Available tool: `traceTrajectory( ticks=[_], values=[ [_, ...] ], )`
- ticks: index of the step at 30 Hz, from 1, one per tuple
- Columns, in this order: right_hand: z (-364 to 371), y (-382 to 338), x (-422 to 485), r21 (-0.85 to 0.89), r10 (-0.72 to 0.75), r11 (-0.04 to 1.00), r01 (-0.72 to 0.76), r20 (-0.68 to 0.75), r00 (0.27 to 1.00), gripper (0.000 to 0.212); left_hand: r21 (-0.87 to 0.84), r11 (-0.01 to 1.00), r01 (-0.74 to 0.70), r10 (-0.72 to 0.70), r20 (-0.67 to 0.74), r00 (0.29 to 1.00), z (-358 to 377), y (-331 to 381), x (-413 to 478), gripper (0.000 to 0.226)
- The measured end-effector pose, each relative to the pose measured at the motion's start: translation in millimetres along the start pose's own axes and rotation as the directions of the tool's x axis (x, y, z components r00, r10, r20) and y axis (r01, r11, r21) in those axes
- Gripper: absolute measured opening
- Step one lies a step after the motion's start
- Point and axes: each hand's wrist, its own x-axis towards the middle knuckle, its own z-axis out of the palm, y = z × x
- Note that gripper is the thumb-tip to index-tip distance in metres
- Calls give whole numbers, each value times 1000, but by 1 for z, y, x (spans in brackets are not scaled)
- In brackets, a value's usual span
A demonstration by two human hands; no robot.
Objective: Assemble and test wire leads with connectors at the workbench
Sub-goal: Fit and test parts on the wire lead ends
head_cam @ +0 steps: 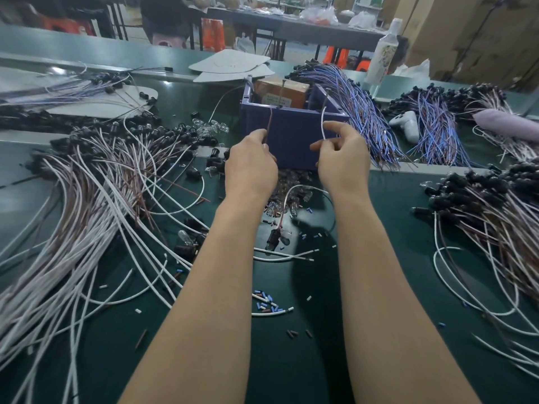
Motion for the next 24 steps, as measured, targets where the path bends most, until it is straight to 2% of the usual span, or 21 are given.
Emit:
traceTrajectory(
  ticks=[5,10,24],
  values=[
    [0,0,0,-15,2,1000,-2,-6,1000,36,-93,996,3,-3,7,1000,2,0,1,43],
    [-1,-1,0,-6,10,1000,-10,-12,1000,35,-157,986,-53,50,-22,999,6,2,4,42],
    [-2,-2,1,-23,21,999,-22,-23,1000,35,-192,980,-56,61,20,998,15,5,9,41]
  ],
)
